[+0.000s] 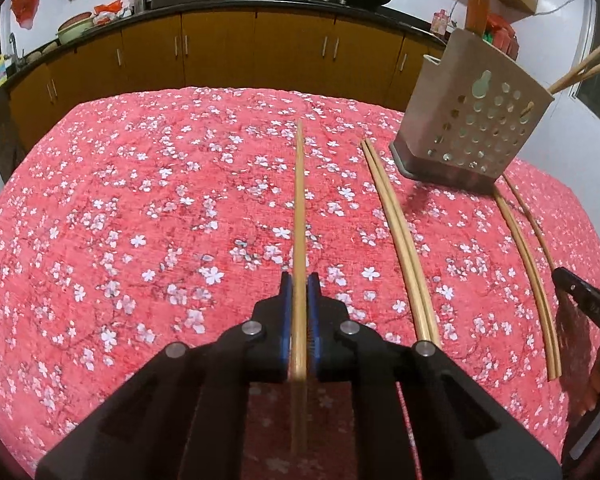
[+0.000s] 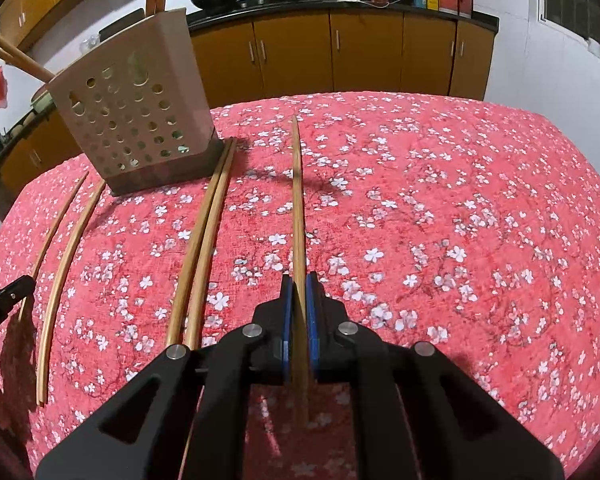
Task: Organize utensils
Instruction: 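Hold the grasped chopsticks in both tools and begin lifting them, then lift both held chopsticks upright and lower them into the beige holder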
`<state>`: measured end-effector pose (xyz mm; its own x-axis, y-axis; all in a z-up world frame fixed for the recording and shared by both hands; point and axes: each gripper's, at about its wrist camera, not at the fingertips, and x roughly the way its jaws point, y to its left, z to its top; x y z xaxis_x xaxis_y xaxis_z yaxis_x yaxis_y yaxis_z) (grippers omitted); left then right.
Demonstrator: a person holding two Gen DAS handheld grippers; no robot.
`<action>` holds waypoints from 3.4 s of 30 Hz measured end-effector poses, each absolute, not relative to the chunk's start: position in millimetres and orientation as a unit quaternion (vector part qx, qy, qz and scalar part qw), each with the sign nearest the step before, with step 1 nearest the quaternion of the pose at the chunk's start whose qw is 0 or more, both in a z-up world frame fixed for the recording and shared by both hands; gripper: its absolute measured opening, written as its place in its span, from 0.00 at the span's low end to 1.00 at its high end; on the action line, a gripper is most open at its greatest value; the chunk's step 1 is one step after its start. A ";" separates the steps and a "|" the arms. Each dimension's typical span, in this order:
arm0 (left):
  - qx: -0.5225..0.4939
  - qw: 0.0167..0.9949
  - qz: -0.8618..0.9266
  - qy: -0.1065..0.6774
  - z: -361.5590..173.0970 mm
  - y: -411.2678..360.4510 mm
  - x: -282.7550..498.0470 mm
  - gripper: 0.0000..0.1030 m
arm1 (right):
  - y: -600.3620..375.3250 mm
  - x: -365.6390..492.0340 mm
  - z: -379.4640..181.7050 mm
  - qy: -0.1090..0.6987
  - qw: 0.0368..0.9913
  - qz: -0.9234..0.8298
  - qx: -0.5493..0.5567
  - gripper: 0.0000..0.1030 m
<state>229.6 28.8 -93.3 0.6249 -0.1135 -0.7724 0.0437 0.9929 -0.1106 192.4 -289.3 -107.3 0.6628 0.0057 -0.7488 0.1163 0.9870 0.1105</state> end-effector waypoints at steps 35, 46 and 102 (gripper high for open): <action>-0.057 0.899 -0.050 0.431 -92.3 37.9 225.7 0.11 | -289.6 192.0 -107.7 0.410 0.908 -0.027 0.082 0.09; -0.020 0.900 -0.052 0.432 -92.7 24.3 204.2 0.13 | -288.9 179.3 -107.4 0.410 0.908 -0.022 0.080 0.08; -0.088 0.962 -0.117 0.229 77.2 45.5 166.5 0.07 | -313.9 130.9 62.4 0.167 0.976 0.038 0.136 0.07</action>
